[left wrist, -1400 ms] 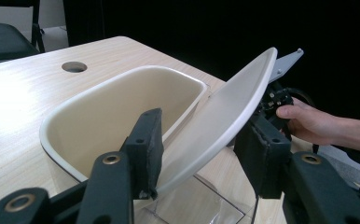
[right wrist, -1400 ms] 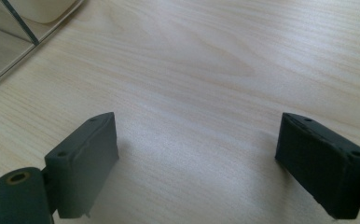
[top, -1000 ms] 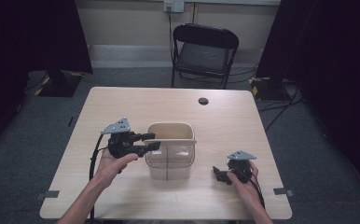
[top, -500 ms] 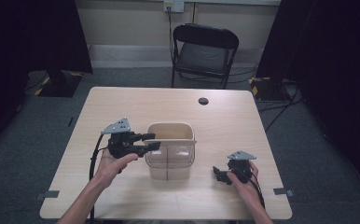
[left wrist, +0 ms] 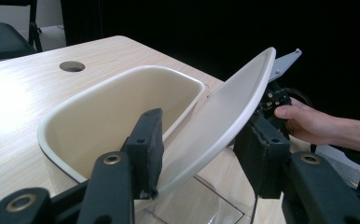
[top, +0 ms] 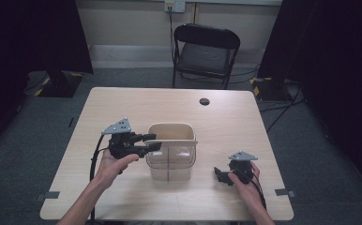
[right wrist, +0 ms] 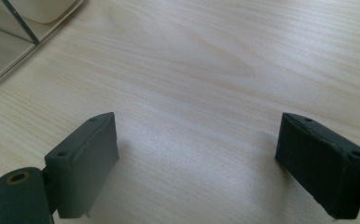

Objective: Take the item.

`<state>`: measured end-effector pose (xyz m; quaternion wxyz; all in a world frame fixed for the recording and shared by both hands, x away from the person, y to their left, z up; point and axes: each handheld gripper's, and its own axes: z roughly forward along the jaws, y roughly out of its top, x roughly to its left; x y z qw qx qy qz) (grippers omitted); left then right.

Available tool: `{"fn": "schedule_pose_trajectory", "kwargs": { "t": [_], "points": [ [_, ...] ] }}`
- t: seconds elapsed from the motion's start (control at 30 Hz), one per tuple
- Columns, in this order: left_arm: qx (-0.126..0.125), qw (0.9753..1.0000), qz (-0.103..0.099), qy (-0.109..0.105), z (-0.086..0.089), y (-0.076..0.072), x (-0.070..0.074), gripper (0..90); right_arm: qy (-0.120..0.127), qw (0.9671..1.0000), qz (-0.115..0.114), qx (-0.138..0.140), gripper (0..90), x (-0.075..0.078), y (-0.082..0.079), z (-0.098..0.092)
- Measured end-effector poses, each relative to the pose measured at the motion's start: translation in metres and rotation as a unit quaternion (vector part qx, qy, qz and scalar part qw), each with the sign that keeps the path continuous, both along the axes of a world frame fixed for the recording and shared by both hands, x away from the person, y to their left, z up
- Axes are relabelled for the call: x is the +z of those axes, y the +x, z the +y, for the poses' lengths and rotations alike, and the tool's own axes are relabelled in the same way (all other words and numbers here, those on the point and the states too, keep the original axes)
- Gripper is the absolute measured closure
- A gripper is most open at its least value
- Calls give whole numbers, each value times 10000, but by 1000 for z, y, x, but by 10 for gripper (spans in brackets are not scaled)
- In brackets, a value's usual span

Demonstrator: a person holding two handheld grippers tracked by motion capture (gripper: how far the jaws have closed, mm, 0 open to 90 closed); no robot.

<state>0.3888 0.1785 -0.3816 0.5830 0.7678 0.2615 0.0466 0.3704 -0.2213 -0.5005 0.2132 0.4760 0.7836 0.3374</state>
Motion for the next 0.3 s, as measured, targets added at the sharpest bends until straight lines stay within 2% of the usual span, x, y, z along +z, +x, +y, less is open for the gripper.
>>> {"fn": "schedule_pose_trajectory", "kwargs": {
  "t": [0.3],
  "points": [
    [11,10000,-4,0,-1,0,0,525,-10,10000,0,7,121,0,0,0]
  ]
}}
